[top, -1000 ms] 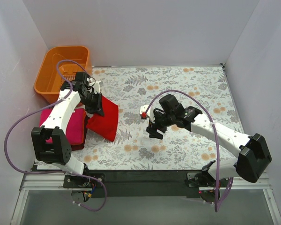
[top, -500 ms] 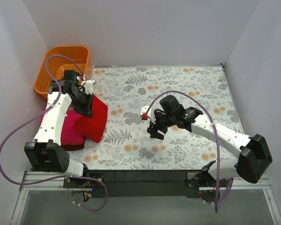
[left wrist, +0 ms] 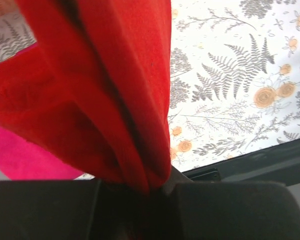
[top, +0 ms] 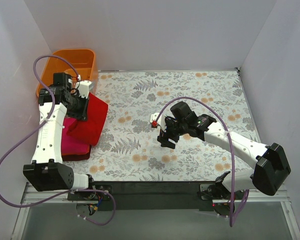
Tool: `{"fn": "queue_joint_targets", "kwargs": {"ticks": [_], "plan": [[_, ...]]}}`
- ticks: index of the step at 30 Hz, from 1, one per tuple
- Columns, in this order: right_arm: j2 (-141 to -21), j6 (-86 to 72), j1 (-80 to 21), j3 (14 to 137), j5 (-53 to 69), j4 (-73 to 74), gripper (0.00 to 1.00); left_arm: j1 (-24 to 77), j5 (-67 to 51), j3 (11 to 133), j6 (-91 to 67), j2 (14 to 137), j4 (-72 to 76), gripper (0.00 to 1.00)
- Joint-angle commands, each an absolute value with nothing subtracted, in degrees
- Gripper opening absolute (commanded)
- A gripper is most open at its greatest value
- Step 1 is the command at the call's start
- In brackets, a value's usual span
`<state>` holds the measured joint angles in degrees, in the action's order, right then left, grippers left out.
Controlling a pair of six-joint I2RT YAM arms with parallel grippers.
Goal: Fold and stack the t-shirts
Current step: Neatly place the folded tshirt to the corner
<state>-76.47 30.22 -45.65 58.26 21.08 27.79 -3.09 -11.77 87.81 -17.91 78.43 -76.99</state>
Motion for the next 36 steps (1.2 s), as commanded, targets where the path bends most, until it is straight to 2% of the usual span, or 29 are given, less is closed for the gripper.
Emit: {"fn": "queue_joint_targets", "kwargs": {"ticks": [1,11,24,36], "plan": [[-74.97,30.59,-45.70,57.74,20.74,28.12,0.78,-5.70,-10.72,87.98,-14.07,75.32,-80.16,0.00],[-75.41,30.94,-45.70,57.13,20.13,28.12,0.78,-14.76,-11.77,82.18,-4.15,76.64,-79.72,0.00],[-76.20,30.94,-45.70,57.57,19.60,28.04,0.79,-29.78,-11.87,81.92,9.83,86.92,-73.14,0.00],[-77.69,30.94,-45.70,58.09,19.34,28.21,0.79,-35.07,-10.64,82.36,16.52,95.27,-63.83,0.00]]}}
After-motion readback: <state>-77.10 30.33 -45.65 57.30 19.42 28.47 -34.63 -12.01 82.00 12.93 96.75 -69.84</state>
